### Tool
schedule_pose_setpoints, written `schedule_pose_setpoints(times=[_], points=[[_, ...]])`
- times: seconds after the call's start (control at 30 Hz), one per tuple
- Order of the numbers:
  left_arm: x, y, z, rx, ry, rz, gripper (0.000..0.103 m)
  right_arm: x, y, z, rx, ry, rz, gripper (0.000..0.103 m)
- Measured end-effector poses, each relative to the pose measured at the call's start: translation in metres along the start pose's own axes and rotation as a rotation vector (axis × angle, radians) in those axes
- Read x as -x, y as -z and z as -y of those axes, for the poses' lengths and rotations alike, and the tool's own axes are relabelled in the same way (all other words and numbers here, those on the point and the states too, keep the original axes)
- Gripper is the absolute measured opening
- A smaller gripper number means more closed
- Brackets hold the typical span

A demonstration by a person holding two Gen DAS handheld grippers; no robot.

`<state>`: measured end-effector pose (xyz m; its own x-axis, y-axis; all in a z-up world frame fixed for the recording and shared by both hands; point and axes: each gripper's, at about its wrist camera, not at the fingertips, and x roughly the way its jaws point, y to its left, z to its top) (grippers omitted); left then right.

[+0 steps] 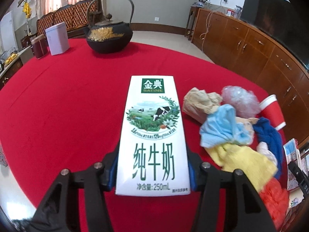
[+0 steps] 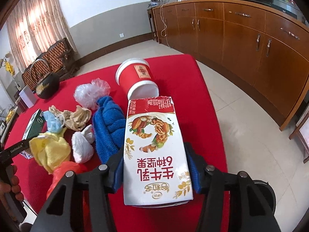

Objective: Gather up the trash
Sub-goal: 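Carry both cartons over the black bucket and open both grippers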

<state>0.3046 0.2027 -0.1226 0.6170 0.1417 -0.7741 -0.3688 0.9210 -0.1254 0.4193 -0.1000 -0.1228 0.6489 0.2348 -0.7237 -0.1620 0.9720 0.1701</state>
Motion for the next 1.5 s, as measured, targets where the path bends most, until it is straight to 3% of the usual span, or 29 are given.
schedule_pose_setpoints(times=[0.17, 0.37, 0.7, 1.0, 1.23, 1.5], points=[[0.027, 0.007, 0.006, -0.034, 0.043, 0.012, 0.057, 0.033, 0.005, 0.009, -0.019, -0.003, 0.033, 0.056], [0.068, 0.024, 0.038, -0.095, 0.131, 0.018, 0.057, 0.079, 0.020, 0.029, -0.054, 0.016, 0.069, 0.056], [0.126, 0.074, 0.149, -0.277, 0.364, -0.022, 0.057, 0.161, 0.069, 0.106, -0.158, 0.119, 0.101, 0.056], [0.148, 0.130, 0.254, -0.446, 0.540, -0.124, 0.057, 0.210, 0.127, 0.190, -0.285, 0.219, 0.079, 0.056], [0.137, 0.176, 0.322, -0.536, 0.575, -0.220, 0.057, 0.210, 0.161, 0.238, -0.361, 0.252, 0.025, 0.055], [0.098, 0.209, 0.371, -0.591, 0.525, -0.313, 0.057, 0.169, 0.177, 0.276, -0.416, 0.230, -0.063, 0.055]])
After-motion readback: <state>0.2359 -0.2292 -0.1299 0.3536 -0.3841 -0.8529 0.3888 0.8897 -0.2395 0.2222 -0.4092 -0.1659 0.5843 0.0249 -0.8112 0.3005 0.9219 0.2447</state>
